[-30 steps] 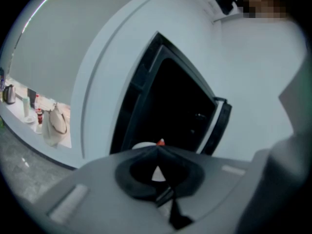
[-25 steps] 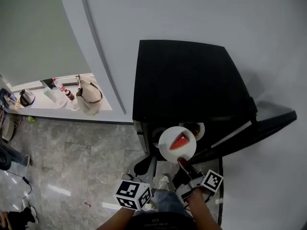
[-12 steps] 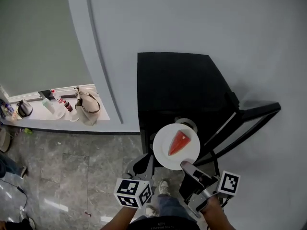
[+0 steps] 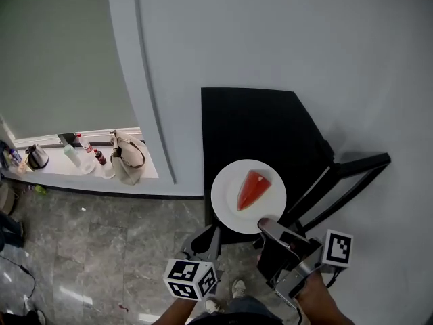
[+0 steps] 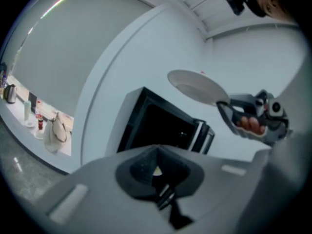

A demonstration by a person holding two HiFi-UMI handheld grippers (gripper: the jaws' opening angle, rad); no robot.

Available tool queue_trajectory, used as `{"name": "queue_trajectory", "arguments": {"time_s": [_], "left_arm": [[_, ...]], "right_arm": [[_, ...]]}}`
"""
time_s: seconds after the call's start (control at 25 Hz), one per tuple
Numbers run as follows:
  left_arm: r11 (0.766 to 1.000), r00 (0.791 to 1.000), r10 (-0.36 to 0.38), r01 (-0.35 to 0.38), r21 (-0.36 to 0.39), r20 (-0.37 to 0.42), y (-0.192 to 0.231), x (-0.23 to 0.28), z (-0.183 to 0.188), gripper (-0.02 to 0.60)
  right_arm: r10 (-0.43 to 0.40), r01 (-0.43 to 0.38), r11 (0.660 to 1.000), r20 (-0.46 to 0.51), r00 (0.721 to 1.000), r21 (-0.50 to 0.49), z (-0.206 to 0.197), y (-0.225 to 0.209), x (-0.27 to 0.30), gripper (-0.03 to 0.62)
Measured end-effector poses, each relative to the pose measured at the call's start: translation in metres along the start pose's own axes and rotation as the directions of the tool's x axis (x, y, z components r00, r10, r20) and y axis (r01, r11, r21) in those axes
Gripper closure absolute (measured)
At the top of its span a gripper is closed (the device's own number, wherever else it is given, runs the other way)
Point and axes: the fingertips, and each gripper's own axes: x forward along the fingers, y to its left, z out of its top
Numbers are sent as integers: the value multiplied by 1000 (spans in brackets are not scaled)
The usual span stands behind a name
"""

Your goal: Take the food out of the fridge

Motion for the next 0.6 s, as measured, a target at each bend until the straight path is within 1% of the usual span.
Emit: {"name": "queue_trajectory", "arguments": {"time_s": [0.24, 0.4, 0.6], "left_arm": [[1000, 1000, -10, 10, -5, 28, -10, 3, 14, 597], [1000, 999, -18, 18, 0, 39, -17, 10, 18, 597], [1000, 999, -7, 7, -3, 40, -16, 14, 20, 597]], "right_arm": [[-9, 8, 1000, 25, 1000, 17, 28, 15, 30, 583], [-26, 24, 999, 54, 998, 36, 51, 9, 53, 582], [-30, 21, 996, 100, 995, 84, 69, 1, 76, 571]]}}
